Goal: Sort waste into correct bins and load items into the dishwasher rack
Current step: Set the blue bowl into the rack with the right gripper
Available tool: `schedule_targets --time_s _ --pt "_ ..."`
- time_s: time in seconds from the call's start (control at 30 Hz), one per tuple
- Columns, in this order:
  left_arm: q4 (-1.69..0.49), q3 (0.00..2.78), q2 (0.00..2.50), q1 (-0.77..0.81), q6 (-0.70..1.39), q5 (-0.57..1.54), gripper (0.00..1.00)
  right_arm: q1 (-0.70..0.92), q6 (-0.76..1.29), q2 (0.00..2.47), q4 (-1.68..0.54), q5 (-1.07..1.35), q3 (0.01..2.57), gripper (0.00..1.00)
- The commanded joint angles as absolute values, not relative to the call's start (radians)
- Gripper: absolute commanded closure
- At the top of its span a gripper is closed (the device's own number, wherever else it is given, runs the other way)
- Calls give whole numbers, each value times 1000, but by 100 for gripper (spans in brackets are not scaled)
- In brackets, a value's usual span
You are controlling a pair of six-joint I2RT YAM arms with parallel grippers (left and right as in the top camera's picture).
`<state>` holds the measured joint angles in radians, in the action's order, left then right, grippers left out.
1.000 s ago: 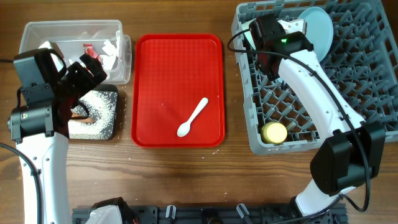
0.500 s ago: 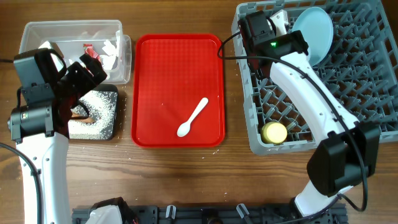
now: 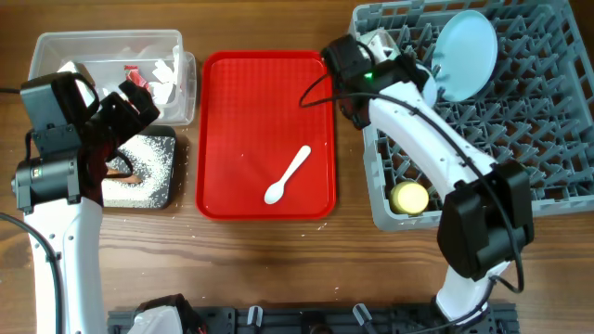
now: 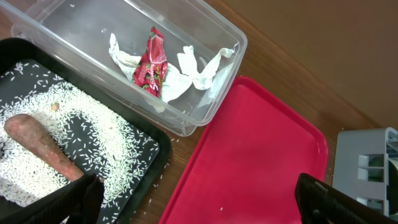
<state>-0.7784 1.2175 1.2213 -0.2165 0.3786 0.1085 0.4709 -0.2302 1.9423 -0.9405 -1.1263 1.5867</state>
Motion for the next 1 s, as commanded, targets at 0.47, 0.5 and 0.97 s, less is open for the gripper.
schedule_targets --time_s 0.47,0.5,0.97 --pt "-776 1229 1224 -221 370 99 0 468 -286 1958 -803 -1333 1544 96" --pt "-776 1229 1224 -221 370 99 0 468 -277 1958 -812 -1312 1544 96" --pt "-776 1229 1224 -221 370 99 0 468 -154 1958 -928 -1142 1544 96"
